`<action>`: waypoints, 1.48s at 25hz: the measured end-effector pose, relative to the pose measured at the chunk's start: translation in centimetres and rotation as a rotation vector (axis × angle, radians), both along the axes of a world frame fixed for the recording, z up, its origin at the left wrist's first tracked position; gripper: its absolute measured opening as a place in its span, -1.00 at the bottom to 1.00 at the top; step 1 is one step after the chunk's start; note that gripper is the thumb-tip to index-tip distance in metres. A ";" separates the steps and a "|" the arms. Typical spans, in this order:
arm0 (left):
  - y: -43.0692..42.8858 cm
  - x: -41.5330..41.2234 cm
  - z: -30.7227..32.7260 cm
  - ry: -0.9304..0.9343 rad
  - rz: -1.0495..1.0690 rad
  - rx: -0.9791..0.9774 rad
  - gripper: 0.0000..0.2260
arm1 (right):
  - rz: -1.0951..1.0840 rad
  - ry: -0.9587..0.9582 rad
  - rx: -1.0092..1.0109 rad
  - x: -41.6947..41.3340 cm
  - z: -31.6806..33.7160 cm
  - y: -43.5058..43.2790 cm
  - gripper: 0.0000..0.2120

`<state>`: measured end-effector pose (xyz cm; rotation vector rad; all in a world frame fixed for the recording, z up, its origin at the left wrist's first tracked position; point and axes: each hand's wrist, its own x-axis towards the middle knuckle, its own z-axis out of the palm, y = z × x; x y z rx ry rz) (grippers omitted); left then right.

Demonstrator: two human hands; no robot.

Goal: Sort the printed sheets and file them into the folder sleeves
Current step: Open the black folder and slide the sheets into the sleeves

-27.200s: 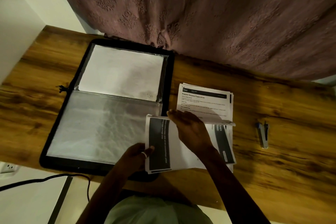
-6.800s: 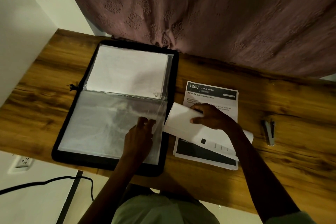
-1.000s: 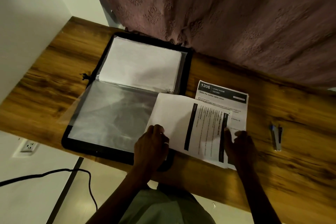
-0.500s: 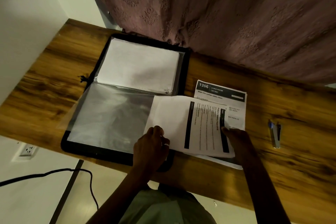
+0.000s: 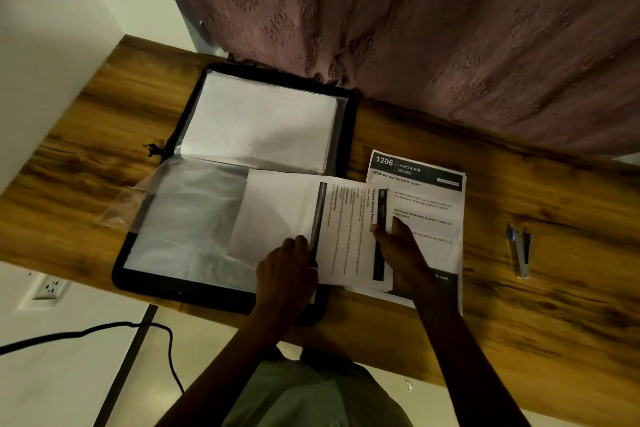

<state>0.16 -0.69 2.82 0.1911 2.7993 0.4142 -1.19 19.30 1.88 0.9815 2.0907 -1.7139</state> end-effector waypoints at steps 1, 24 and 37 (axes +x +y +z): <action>-0.1 0.2 0.1 0.000 -0.003 0.011 -0.80 | 0.020 0.003 0.004 -0.2 -0.3 -0.6 -0.83; -1.2 1.8 0.8 -0.077 -0.104 0.079 -0.75 | 0.189 -0.042 -0.155 -2.4 -1.4 -7.3 -0.90; -1.9 1.5 0.3 -0.071 -0.138 0.158 -0.73 | 0.267 -0.064 -0.055 -3.3 -1.6 -9.9 -0.78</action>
